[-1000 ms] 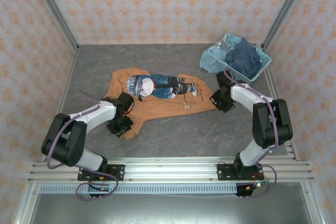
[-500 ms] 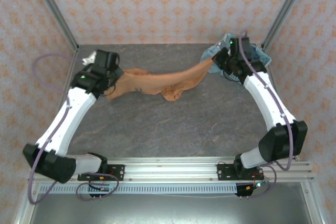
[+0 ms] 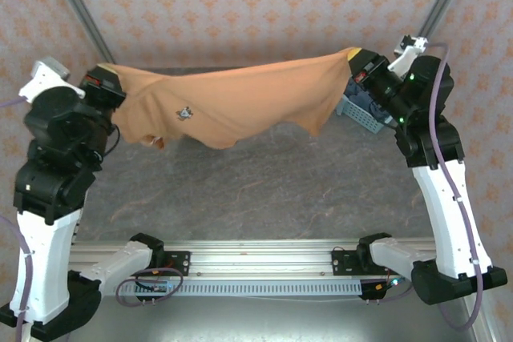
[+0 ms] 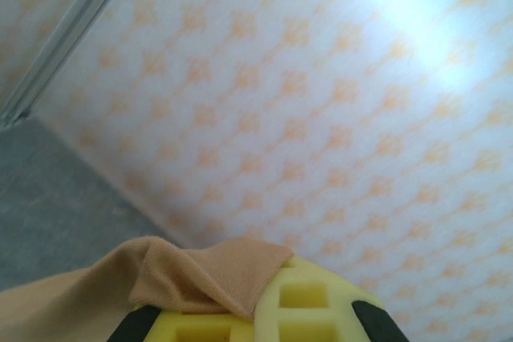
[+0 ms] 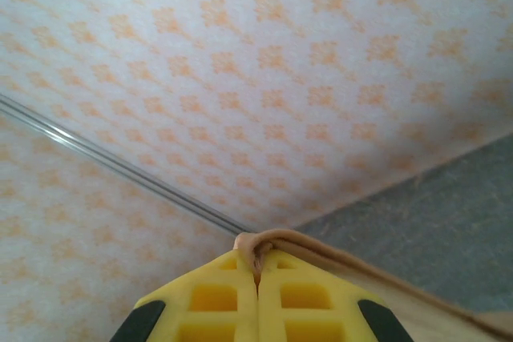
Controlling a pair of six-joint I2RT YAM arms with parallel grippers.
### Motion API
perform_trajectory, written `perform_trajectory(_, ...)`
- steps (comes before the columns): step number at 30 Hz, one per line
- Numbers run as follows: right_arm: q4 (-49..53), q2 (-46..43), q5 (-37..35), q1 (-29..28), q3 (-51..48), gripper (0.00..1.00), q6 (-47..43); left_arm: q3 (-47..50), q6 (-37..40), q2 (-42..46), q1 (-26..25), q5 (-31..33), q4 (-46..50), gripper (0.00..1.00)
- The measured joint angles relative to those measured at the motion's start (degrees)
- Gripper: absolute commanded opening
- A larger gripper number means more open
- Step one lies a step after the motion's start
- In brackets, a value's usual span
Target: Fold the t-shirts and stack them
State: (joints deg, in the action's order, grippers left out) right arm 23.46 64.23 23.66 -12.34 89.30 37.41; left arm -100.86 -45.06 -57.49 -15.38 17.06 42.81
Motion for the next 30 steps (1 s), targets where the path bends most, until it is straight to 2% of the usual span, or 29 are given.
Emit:
perform_trajectory(4,-2.56,6.45,0.39,0.00,4.96,0.00,1.77,-11.17,1.49,-8.55,0.63,1.44,0.68,0.00)
perform_trajectory(7,-5.29,14.12,0.87,0.00,8.09,0.00,3.54,-17.09,1.68,-16.96,3.61,0.26,1.42,0.00)
perform_trajectory(13,-10.40,34.62,4.39,0.00,18.82,0.00,7.87,-27.10,3.10,-37.38,10.97,-6.25,3.43,0.00)
perform_trajectory(19,-9.70,51.08,6.43,0.17,37.53,0.00,9.38,-42.21,5.42,-52.59,16.65,-13.77,6.80,0.00)
perform_trajectory(24,-5.97,55.80,5.88,1.36,52.50,0.00,9.25,-52.57,7.10,-53.29,16.85,-17.09,6.67,0.00)
perform_trajectory(30,-4.15,54.16,4.13,4.70,56.81,0.00,8.57,-51.93,7.67,-43.30,16.39,-18.12,7.63,0.00)
